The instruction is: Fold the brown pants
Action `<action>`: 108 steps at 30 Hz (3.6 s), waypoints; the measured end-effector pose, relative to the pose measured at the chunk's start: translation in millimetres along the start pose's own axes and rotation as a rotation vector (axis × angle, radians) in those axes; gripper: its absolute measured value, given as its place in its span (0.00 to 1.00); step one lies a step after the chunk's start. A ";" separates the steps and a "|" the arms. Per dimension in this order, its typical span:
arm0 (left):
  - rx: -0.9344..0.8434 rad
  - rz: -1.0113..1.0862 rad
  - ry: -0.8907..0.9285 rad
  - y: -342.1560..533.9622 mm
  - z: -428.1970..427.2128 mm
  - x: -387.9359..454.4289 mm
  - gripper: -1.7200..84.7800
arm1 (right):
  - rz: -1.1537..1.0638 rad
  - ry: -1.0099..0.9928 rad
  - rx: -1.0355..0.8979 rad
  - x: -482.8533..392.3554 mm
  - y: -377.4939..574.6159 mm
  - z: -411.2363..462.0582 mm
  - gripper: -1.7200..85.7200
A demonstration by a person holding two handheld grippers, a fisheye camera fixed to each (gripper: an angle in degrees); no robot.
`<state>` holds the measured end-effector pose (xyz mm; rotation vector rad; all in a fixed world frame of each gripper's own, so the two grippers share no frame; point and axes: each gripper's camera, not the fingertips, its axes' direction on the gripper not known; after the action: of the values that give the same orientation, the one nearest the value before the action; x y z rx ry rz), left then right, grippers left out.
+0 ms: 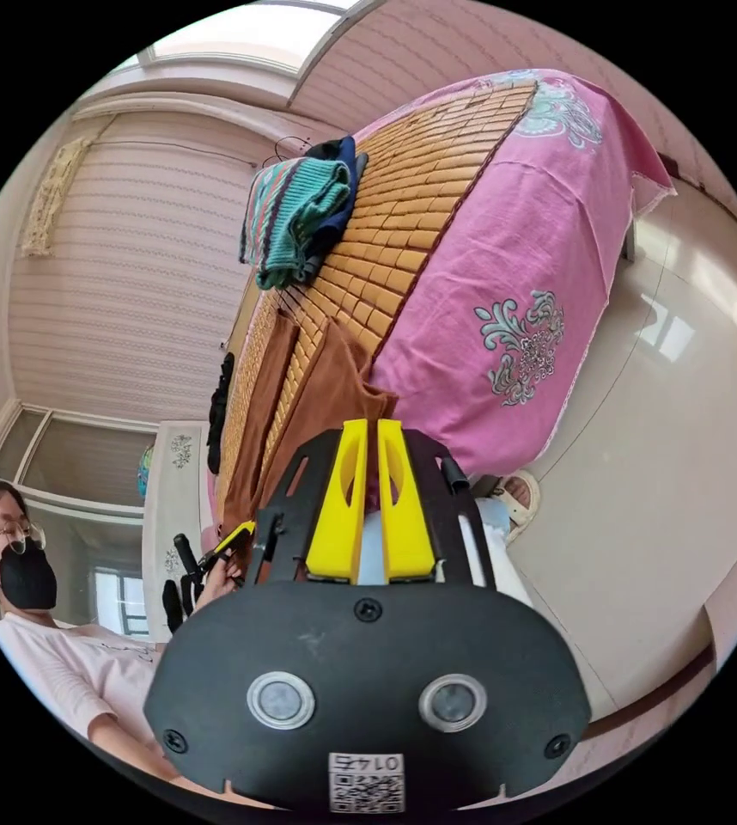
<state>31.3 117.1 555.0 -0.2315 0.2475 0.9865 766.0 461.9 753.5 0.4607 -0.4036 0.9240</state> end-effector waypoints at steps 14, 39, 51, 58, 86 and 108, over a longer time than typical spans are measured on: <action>0.226 -0.178 0.124 87.7 -54.3 -39.5 0.06 | -0.209 0.471 0.004 -130.5 6.5 16.1 0.06; 0.309 -1.053 -0.102 474.2 -151.1 -177.1 0.18 | -1.735 0.066 -0.847 -792.4 377.8 523.2 0.18; 0.345 -0.957 -0.158 485.8 -153.6 -169.7 0.04 | -1.640 0.187 -0.907 -826.8 385.7 569.5 0.09; 0.486 -0.949 -0.193 493.2 -179.2 -154.5 0.02 | -1.447 -0.186 -0.819 -867.5 301.6 506.8 0.06; 0.493 -1.196 -0.125 551.3 -150.2 -230.4 0.12 | -1.475 -0.284 -0.997 -740.7 294.0 484.8 0.11; 0.247 -1.094 0.111 498.2 -138.5 -287.4 0.11 | -0.031 0.308 -0.063 -181.3 35.3 53.8 0.18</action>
<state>-554.6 112.6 472.5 -0.1570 0.2882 -0.1421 631.3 331.1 711.5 0.2602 -0.1442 0.9321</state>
